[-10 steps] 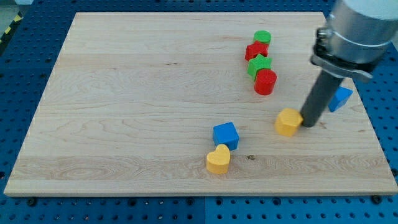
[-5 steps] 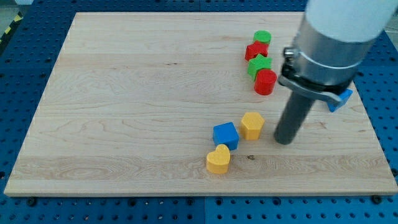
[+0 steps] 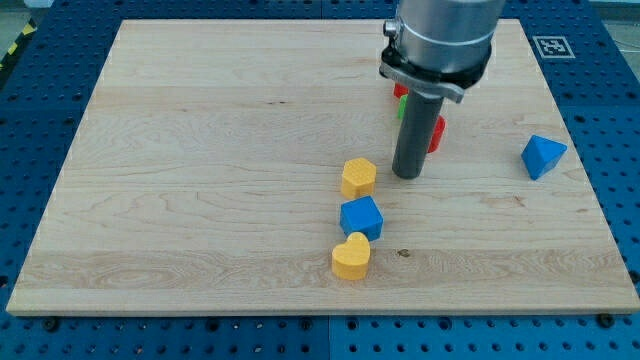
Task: Place the hexagon above the cube
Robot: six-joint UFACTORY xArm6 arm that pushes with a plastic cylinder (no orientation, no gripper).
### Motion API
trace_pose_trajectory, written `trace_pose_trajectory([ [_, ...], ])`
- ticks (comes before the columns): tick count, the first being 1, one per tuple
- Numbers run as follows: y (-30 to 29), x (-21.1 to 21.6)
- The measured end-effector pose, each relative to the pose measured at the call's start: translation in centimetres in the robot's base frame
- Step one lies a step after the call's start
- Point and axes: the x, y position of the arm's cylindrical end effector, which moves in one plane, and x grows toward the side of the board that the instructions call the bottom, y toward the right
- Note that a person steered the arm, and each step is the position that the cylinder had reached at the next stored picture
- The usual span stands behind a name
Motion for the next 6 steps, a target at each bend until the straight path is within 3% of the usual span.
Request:
trace_pose_trajectory([
  [1,-2.0,-1.8],
  [6,-2.8,2.8],
])
